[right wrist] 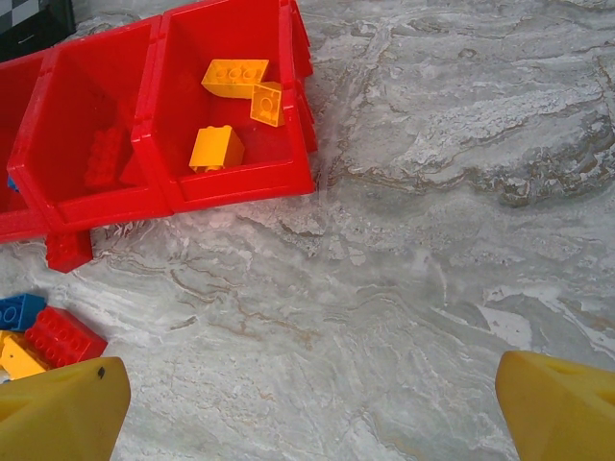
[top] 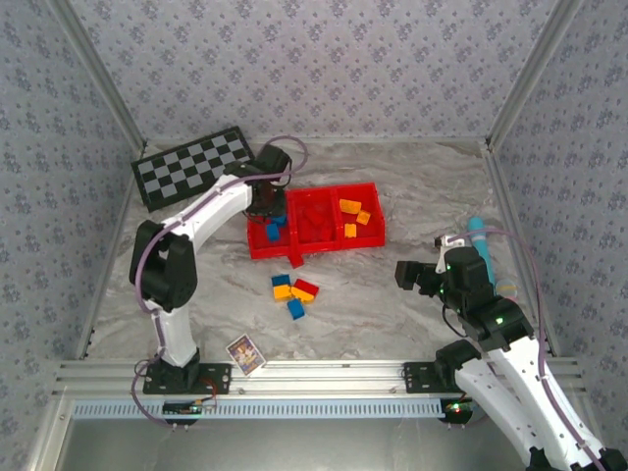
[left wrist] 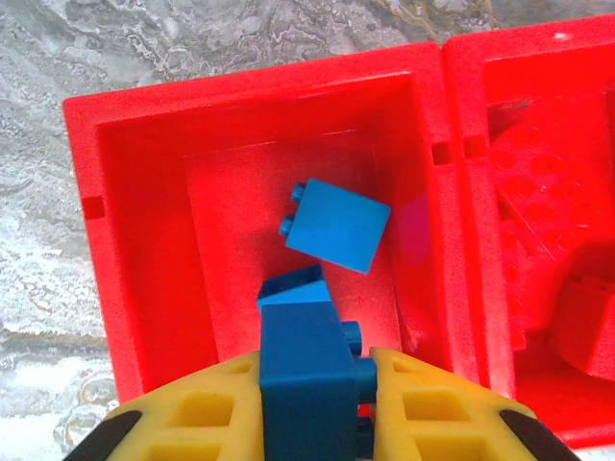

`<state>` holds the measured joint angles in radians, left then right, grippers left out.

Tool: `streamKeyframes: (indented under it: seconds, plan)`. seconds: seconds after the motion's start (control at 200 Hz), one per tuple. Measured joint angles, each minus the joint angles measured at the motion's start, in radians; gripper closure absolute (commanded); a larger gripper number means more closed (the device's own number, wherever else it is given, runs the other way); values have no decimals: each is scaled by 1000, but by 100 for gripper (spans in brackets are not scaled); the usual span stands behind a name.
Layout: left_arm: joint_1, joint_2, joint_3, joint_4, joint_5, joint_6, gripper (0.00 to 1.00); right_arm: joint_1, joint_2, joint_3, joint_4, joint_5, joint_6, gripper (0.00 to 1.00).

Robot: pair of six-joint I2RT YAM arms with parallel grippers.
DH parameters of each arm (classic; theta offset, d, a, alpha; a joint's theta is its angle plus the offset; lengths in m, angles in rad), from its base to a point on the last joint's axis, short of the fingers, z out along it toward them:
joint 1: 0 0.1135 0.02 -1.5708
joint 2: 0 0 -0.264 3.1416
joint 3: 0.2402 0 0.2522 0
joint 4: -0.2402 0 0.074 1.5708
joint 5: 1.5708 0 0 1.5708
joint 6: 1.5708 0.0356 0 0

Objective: Sort the legos into containers by color
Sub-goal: Place the lego in the container, then rotate the container at the top-center of the table.

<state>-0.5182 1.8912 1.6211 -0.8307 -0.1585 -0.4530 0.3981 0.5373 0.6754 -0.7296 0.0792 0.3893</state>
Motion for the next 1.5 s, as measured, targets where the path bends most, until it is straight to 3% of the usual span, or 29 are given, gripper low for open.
streamKeyframes:
  seconds: [0.21,0.4,0.555,0.68,0.87,1.179,1.499]
  plan:
    - [23,37,13,-7,-19,0,74,0,0,0,0,3,0,0]
    - [53,37,13,-3,-10,2,64,2,-1,0,0,5,0,0]
    - [67,37,13,6,2,13,48,5,-1,0,0,11,0,0]
    - [67,24,-14,61,52,31,28,10,-1,0,0,11,0,0]
    - [47,-89,-135,110,113,53,17,17,-1,0,0,15,7,0]
    - [-134,-329,-375,150,114,27,14,19,2,-3,0,19,8,0]
    - [-183,-343,-531,160,121,-69,16,19,13,-5,0,19,7,0]
